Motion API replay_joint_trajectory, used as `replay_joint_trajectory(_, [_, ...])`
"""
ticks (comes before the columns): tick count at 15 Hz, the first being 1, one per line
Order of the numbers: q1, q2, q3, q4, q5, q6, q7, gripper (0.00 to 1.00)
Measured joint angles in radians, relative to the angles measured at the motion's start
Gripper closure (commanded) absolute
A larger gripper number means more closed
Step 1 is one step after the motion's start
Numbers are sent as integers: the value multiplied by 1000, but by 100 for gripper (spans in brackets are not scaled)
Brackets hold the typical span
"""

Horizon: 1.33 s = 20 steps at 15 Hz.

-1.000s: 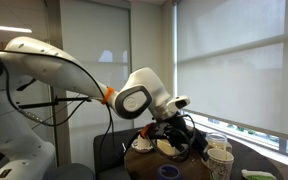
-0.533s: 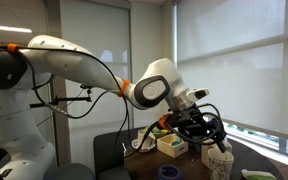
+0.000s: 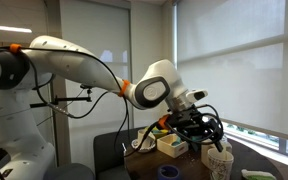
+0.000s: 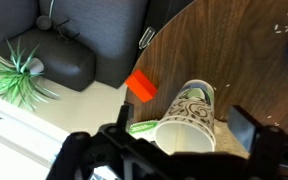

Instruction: Pick up the two stacked paper coffee cups from the table and move them to the left side of the table, remove the spoon from the paper coffee cups and put it in the sugar jar

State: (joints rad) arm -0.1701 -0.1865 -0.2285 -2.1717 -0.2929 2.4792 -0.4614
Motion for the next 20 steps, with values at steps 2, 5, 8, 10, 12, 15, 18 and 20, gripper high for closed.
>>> replay_joint_trajectory(2, [31,15,13,-9,29,15,-1,0])
replay_joint_trajectory(5, [61,53,33,-13,39,73,0,0])
replay_joint_trajectory(8, [64,102,38,-8,45,100,-2,0])
replay_joint_trajectory(10, [62,138,38,-2,68,118,-17,10])
replay_joint_trajectory(12, [59,172,38,9,95,156,-44,7])
replay_joint_trajectory(15, [53,196,38,33,105,190,-72,0])
replay_joint_trajectory(18, [52,194,41,56,107,178,-103,0])
replay_joint_trajectory(20, [52,193,46,66,107,174,-132,0])
